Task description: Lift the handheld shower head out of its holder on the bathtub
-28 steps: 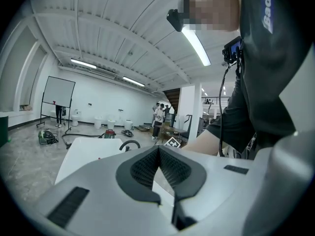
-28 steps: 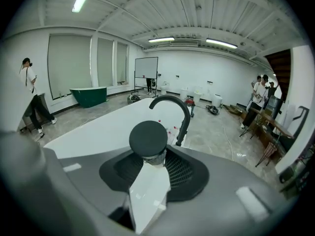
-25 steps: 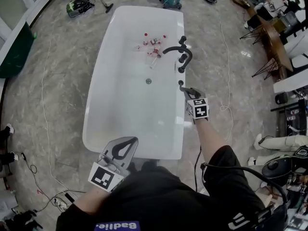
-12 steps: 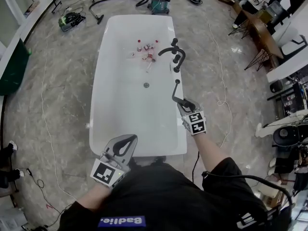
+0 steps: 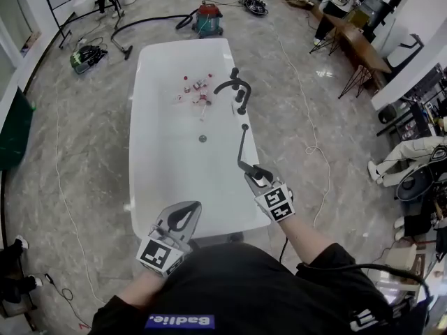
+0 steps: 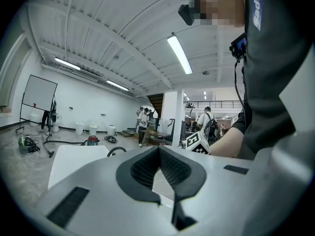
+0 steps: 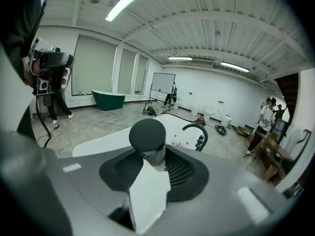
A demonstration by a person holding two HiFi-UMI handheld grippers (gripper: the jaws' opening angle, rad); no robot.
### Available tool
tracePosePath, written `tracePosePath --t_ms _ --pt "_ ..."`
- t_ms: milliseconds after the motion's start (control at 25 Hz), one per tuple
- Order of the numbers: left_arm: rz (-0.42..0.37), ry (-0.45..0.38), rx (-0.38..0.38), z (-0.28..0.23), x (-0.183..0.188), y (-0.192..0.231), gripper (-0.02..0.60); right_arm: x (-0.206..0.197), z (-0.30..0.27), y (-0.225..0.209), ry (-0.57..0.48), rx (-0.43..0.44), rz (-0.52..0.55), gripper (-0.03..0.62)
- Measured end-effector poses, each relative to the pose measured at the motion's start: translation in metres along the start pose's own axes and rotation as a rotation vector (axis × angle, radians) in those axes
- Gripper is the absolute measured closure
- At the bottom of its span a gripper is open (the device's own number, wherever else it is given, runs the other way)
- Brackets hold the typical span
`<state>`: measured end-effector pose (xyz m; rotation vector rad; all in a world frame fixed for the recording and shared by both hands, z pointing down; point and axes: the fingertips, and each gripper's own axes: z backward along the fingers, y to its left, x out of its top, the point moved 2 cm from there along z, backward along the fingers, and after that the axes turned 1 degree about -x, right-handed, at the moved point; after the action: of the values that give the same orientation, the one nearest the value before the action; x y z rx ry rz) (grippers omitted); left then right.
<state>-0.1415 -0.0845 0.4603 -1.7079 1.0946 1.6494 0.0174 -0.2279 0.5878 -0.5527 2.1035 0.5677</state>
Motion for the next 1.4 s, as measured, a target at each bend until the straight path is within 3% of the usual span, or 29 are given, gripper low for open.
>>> tracePosePath --t_ms 160,480,1400 --pt "-0.015 0.001 -0.031 -0.006 0.001 -0.007 0.577 0.012 0.027 0.027 -0.018 0.037 0.026 0.464" --pt "-0.012 -0.023 -0.136 -0.017 0.011 -0.027 0.577 0.043 0.081 0.063 -0.087 0.131 -0.063 0.464" --pt "-0.025 -0.054 -0.188 -0.023 0.037 -0.053 0.577 0.121 0.168 0.069 -0.298 0.227 -0.301 0.464"
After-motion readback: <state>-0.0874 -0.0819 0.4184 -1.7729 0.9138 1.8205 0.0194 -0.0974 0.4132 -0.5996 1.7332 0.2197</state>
